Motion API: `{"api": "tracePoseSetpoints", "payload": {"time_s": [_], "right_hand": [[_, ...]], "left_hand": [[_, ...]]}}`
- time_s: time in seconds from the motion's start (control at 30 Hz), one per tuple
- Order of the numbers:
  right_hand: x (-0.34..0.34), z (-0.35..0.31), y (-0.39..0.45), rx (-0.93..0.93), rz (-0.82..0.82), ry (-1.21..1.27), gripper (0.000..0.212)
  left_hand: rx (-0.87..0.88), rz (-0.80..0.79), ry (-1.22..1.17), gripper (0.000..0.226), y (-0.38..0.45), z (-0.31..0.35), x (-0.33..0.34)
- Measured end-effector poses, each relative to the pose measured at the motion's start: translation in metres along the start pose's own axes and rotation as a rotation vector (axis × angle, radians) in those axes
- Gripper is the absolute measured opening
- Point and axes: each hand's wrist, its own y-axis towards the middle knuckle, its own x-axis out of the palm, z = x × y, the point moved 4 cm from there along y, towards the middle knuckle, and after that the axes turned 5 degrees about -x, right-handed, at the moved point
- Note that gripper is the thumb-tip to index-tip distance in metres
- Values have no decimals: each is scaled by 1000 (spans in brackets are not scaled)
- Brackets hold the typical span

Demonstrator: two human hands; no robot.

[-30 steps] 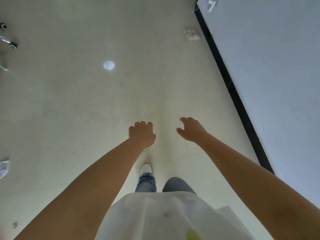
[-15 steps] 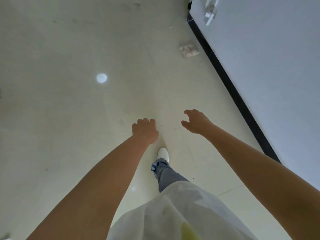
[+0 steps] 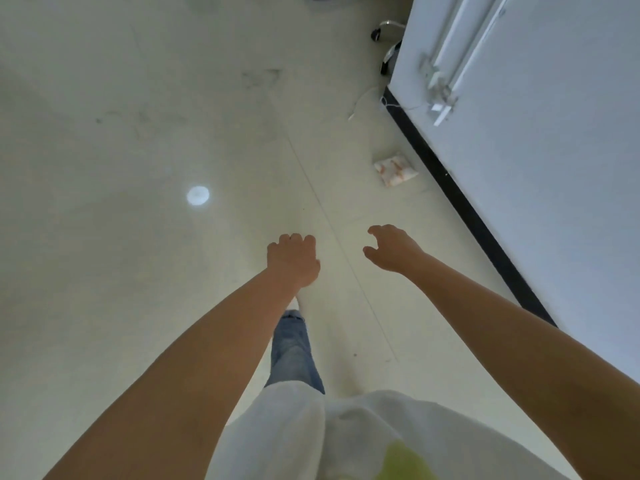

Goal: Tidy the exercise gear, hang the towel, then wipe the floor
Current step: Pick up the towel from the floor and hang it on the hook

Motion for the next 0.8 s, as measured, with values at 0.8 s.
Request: {"api": "tracePoseSetpoints", "payload": {"time_s": [0.8], "right_hand": [[-247, 78, 378, 506, 87, 396, 50]], "left_hand": [[390, -6, 302, 37, 491, 33, -294]]}}
